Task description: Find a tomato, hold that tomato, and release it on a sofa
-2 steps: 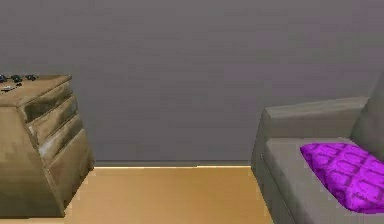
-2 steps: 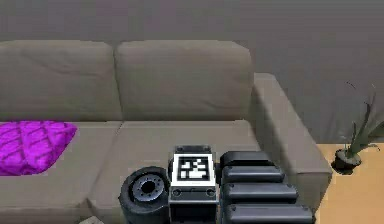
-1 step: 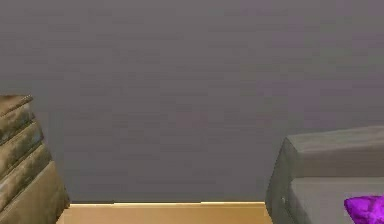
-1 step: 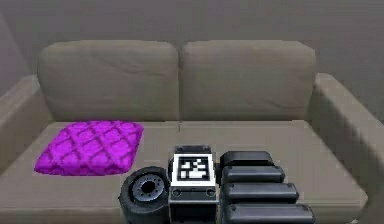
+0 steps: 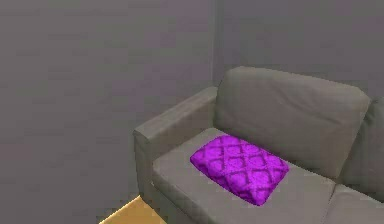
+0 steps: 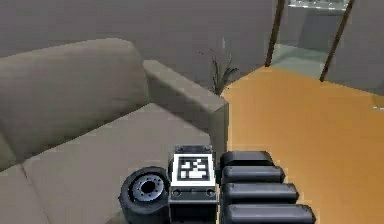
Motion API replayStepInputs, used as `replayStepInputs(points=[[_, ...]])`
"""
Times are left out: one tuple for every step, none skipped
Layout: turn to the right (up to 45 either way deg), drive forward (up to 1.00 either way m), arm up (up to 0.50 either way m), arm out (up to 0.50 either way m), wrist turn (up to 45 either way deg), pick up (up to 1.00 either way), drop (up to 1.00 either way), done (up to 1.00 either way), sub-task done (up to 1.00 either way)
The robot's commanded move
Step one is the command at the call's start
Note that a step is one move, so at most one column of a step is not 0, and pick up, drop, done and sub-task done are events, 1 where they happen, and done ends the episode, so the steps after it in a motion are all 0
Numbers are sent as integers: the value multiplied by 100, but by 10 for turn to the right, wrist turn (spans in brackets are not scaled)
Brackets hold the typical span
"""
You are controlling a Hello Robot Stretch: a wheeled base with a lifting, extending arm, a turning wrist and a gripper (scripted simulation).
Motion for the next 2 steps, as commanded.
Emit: replayStepInputs(points=[[330, 0, 0, 0, 0, 0, 0, 0, 0], [-450, 0, 0, 0, 0, 0, 0, 0, 0]])
